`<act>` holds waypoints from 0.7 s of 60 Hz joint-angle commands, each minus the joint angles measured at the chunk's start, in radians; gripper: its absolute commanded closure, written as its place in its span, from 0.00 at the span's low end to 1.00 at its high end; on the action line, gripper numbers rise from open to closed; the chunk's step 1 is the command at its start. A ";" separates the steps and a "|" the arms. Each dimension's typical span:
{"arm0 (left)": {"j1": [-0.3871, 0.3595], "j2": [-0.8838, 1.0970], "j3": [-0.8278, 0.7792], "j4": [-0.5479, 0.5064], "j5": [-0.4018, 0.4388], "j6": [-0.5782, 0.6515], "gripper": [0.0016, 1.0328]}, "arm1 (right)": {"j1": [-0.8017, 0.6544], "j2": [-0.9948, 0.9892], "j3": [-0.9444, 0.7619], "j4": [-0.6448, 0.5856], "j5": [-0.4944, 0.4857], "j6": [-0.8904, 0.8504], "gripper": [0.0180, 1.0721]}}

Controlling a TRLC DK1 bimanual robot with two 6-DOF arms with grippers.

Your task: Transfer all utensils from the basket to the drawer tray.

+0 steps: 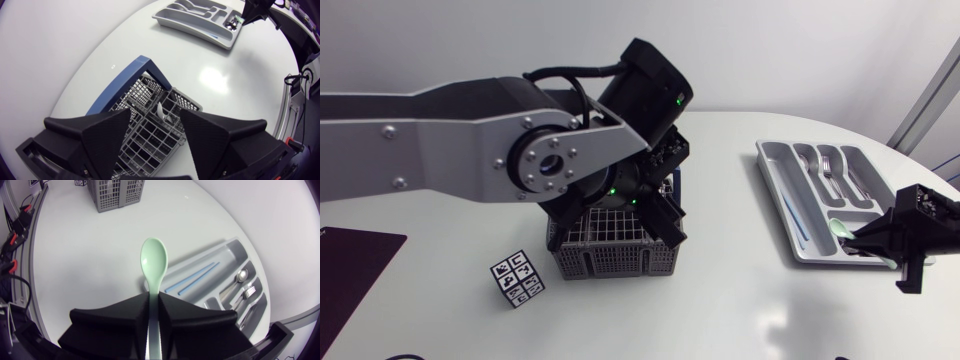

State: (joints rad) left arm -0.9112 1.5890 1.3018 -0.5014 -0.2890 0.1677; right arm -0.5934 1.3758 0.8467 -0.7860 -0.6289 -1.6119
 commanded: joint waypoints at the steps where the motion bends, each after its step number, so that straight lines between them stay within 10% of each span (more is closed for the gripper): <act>1: -0.008 0.035 -0.033 0.017 -0.021 0.018 0.33 | -0.054 0.101 0.080 -0.016 0.015 -0.128 0.95; 33: -0.022 0.091 -0.049 0.103 -0.139 0.047 0.36 | -0.129 0.470 0.301 0.056 0.285 -0.342 0.94; 42: -0.026 0.098 -0.049 0.109 -0.150 0.052 0.36 | -0.131 0.467 0.292 0.093 0.281 -0.336 0.72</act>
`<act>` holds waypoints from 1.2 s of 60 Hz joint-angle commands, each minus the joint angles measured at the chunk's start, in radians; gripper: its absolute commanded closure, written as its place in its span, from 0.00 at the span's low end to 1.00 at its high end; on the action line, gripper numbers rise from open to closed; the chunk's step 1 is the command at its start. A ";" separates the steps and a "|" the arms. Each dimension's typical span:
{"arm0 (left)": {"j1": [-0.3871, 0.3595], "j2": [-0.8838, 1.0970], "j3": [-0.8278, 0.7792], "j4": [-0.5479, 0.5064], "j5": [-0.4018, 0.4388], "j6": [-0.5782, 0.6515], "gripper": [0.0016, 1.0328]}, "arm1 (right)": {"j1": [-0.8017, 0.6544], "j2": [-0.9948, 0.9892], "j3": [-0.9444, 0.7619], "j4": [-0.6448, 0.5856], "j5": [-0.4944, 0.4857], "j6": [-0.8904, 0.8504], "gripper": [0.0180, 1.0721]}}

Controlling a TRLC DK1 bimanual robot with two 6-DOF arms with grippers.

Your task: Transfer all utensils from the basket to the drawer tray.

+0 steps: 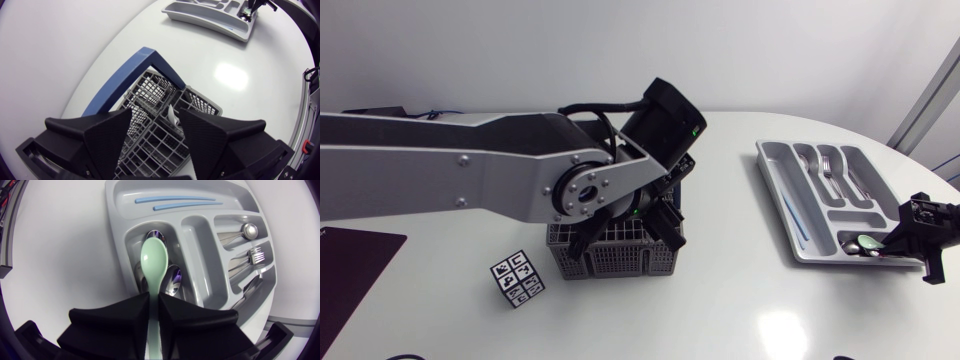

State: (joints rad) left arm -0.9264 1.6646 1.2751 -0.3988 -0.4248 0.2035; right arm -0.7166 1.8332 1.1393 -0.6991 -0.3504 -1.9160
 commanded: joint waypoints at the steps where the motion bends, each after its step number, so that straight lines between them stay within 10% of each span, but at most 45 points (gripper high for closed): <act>1: -0.012 0.024 -0.023 0.008 -0.020 0.016 0.36 | -0.007 0.005 -0.001 0.006 0.002 -0.032 0.69; 12: -0.019 0.046 -0.019 0.023 -0.040 0.027 0.41 | -0.007 -0.029 -0.007 -0.022 -0.004 0.003 0.40; 27: -0.023 0.083 0.073 -0.046 -0.055 0.010 0.44 | 0.013 -0.100 -0.035 -0.114 -0.025 0.063 0.29; 32: -0.022 0.096 0.110 -0.095 -0.055 -0.009 0.47 | 0.025 -0.121 -0.041 -0.152 -0.036 0.091 0.05; 72: -0.017 0.146 0.188 -0.202 -0.025 -0.072 0.51 | 0.083 -0.244 -0.124 -0.180 -0.062 0.196 0.05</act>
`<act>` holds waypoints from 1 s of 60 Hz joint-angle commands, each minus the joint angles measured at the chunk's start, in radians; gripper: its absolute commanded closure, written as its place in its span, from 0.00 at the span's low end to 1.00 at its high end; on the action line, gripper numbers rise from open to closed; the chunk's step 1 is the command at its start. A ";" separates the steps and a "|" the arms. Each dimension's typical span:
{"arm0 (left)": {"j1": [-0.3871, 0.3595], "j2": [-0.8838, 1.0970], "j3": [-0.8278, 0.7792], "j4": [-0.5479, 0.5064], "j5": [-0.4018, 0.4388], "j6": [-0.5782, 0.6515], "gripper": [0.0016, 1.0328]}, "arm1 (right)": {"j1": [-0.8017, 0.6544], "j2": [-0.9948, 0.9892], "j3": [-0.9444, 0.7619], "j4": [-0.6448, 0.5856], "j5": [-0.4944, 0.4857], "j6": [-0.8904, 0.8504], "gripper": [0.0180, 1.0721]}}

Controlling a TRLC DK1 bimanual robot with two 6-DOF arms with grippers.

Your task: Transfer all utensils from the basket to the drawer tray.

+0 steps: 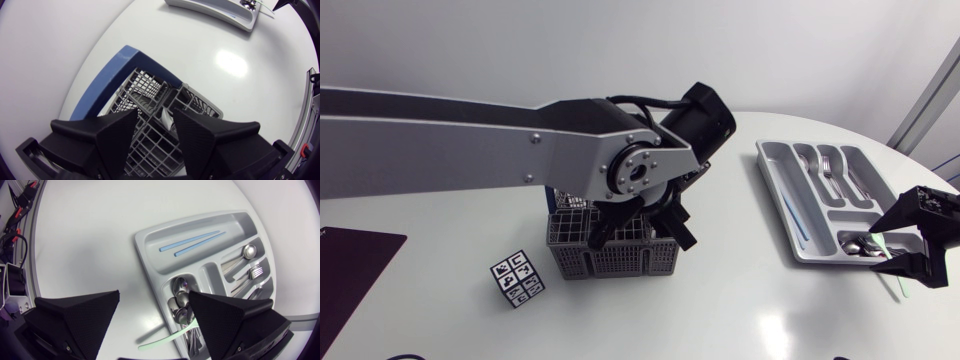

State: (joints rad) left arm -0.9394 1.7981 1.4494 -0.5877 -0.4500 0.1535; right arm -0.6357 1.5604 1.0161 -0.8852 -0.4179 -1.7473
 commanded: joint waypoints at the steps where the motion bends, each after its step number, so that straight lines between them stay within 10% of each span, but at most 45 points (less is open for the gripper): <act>1: -0.004 0.010 0.012 -0.014 0.000 -0.022 0.51 | -0.004 0.033 0.004 0.008 0.008 0.038 0.05; 60: -0.012 -0.008 -0.027 -0.012 0.000 -0.020 0.51 | -0.093 0.167 0.068 0.157 0.162 1.306 0.18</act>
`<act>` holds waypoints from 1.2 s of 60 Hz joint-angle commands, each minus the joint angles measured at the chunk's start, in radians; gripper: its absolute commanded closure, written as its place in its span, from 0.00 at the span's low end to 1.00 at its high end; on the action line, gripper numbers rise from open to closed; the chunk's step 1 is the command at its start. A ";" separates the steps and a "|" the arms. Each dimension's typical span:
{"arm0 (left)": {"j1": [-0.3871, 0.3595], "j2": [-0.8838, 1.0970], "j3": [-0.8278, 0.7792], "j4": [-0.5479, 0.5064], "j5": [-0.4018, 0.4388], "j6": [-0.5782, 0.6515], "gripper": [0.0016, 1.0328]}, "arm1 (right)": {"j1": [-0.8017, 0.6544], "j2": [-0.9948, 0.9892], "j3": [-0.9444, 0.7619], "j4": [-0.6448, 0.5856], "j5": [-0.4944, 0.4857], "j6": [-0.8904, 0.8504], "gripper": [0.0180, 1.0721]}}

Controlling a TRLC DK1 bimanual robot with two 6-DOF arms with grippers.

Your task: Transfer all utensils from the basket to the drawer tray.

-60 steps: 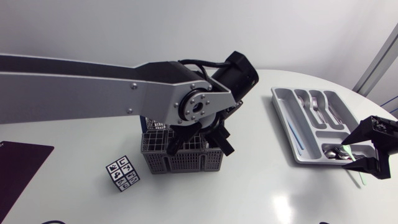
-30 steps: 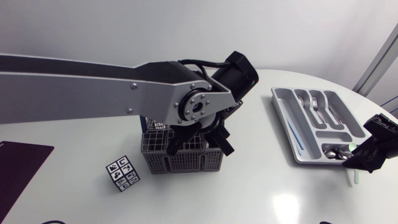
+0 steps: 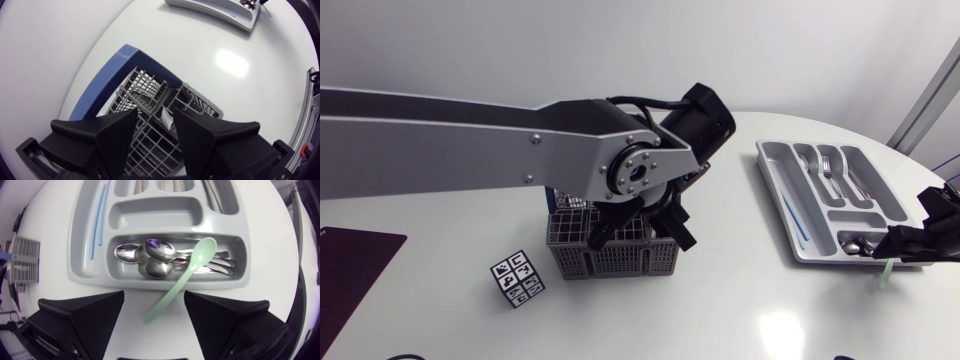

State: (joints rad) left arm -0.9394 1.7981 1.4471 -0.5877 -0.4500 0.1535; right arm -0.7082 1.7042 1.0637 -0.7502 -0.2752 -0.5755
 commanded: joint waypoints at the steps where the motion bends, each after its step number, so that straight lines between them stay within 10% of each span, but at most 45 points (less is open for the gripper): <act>1: -0.012 -0.009 -0.025 -0.012 0.000 -0.020 0.51 | -0.023 0.021 0.019 0.025 0.019 0.143 0.18; 31: -0.016 -0.022 -0.036 -0.012 0.002 -0.019 0.51 | -0.008 0.028 -0.091 0.134 0.019 0.243 0.18; 43: -0.018 -0.023 -0.042 -0.012 0.002 -0.019 0.51 | -0.002 0.018 -0.105 0.169 0.016 0.269 0.43; 72: -0.022 -0.026 -0.044 -0.012 0.002 -0.015 0.54 | 0.016 0.048 -0.087 0.199 0.018 0.307 0.61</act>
State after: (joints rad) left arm -0.9524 1.7939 1.4246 -0.5880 -0.4500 0.1535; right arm -0.7017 1.7096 0.9802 -0.5522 -0.2600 -0.2947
